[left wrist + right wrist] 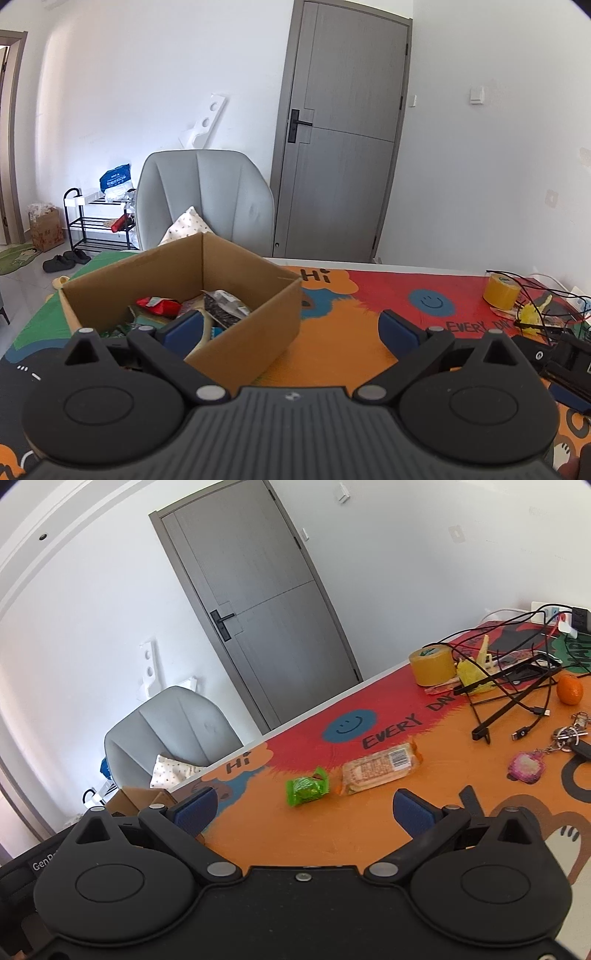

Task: Organize snacks
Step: 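Move both grippers back toward the green candy and bread roll packet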

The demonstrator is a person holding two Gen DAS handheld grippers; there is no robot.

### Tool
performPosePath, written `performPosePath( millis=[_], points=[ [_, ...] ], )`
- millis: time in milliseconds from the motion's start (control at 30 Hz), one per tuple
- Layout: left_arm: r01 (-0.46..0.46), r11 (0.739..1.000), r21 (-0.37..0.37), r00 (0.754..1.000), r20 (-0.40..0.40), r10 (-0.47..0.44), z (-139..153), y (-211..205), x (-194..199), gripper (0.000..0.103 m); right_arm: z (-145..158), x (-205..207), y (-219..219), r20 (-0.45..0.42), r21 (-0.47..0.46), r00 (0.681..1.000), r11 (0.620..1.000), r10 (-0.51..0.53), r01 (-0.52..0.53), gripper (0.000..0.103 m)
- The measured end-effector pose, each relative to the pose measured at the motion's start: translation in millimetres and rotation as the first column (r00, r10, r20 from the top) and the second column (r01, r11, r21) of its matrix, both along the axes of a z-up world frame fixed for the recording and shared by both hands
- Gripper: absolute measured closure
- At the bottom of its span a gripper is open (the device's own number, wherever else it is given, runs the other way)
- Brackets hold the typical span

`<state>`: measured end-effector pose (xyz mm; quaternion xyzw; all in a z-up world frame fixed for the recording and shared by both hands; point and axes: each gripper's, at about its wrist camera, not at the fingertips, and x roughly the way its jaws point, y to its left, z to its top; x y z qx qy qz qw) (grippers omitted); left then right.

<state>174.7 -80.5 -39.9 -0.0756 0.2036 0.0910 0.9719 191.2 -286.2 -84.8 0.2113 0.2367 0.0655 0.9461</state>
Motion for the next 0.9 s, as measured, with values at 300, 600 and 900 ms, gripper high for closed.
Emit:
performPosePath(
  millis=[300,600,900],
  points=[
    [0.033,0.999,0.015,0.999,-0.016,-0.033,-8.1,-23.7,13.0,0.002,-10.1,2.5,-26.7,-0.019,0.004,0.999,0.999,-0.033,0.033,0.0],
    [0.072,0.997,0.007,0.997,-0.016,-0.072,-13.3,-45.5,37.7,0.002,-19.0,13.2,-53.7,-0.037,0.002,0.997,0.998,-0.069,0.069,0.0],
    [0.099,0.995,0.009,0.992,-0.076,-0.098,-29.8,-59.3,73.4,0.002,-27.0,39.7,-57.3,-0.07,-0.018,0.995,0.998,-0.066,0.065,0.0]
  ],
)
